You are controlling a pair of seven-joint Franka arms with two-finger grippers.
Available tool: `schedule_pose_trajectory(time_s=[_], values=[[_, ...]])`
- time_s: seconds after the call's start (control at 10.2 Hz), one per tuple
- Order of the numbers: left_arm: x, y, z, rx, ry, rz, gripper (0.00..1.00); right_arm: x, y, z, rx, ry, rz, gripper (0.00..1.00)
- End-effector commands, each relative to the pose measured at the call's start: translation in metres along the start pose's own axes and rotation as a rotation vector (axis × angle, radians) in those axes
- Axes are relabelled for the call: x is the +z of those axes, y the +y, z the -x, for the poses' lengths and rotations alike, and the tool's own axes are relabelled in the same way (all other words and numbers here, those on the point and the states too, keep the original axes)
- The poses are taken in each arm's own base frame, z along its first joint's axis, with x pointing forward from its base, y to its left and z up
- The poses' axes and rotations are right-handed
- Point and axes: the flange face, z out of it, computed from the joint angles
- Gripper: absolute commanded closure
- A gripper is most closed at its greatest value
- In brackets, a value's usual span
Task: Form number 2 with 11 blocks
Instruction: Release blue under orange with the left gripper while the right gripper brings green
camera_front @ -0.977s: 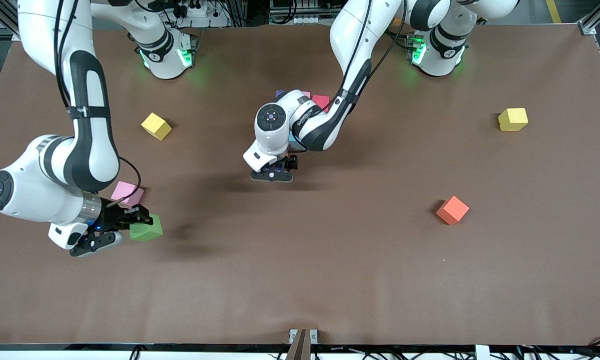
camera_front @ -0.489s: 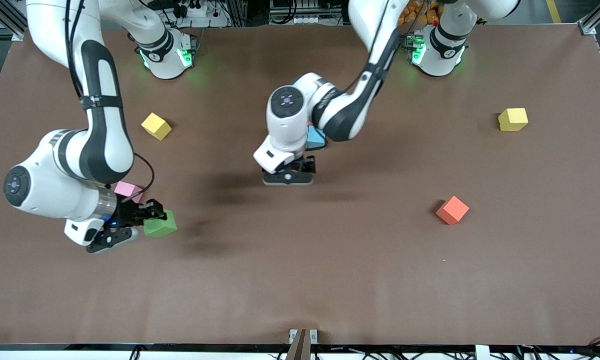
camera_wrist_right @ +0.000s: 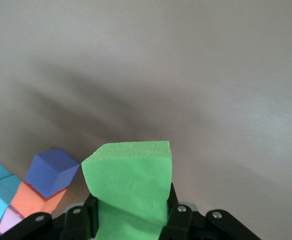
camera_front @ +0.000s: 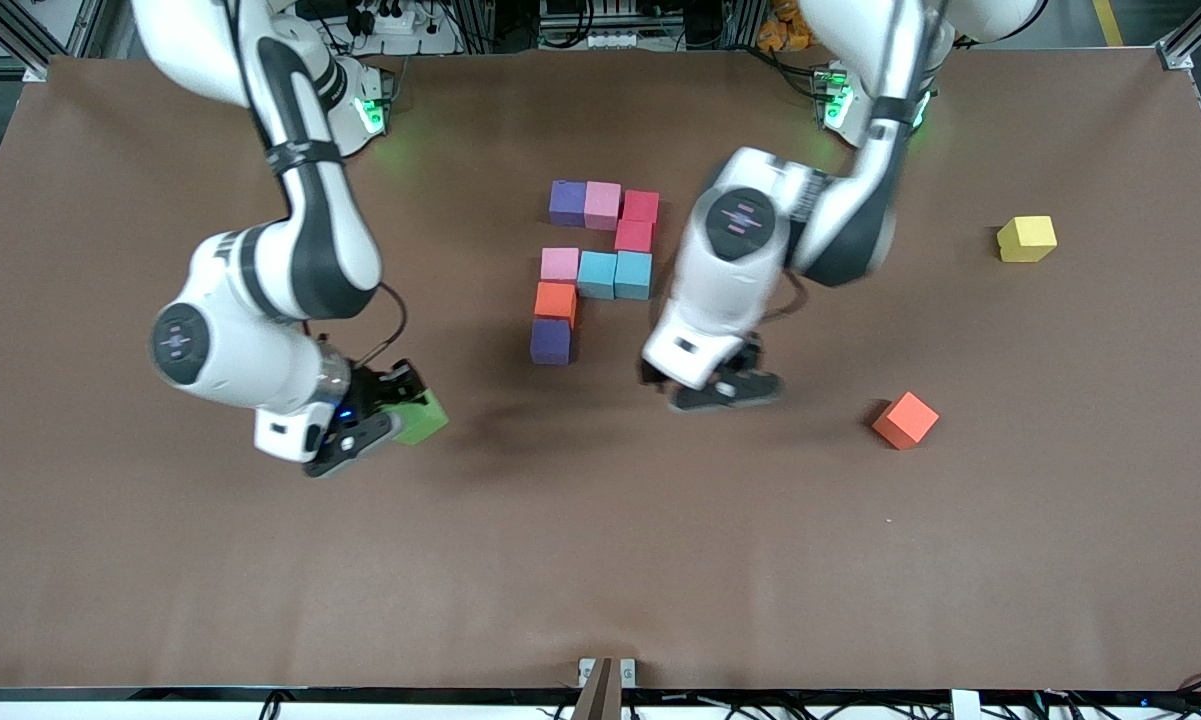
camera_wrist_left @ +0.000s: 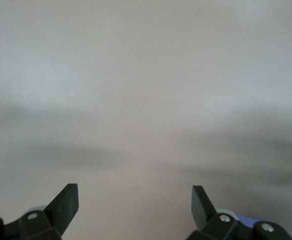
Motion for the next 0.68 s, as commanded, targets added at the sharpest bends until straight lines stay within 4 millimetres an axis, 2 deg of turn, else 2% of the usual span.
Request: schedule_pose_trajectory(time_s=[0.0, 0.1, 0.2, 0.39, 0.59], values=[[-0.001, -0.08, -0.022, 0.027, -0.053, 0.028, 0.0, 0.009, -0.057, -0.004, -0.089, -0.019, 0.006, 0.84], [0.009, -0.119, -0.034, 0.006, -0.069, 0.016, 0.0, 0.021, -0.091, -0.007, -0.142, -0.023, 0.013, 0.84], [0.019, -0.151, -0.041, -0.025, -0.075, -0.003, 0.0, 0.034, -0.124, -0.007, -0.193, -0.023, 0.021, 0.84], [0.047, -0.204, -0.049, -0.077, -0.073, -0.012, 0.0, 0.065, -0.177, 0.0, -0.273, -0.024, 0.041, 0.84], [0.072, -0.235, -0.049, -0.208, 0.0, -0.021, 0.0, 0.099, -0.223, 0.015, -0.378, 0.02, 0.085, 0.84]])
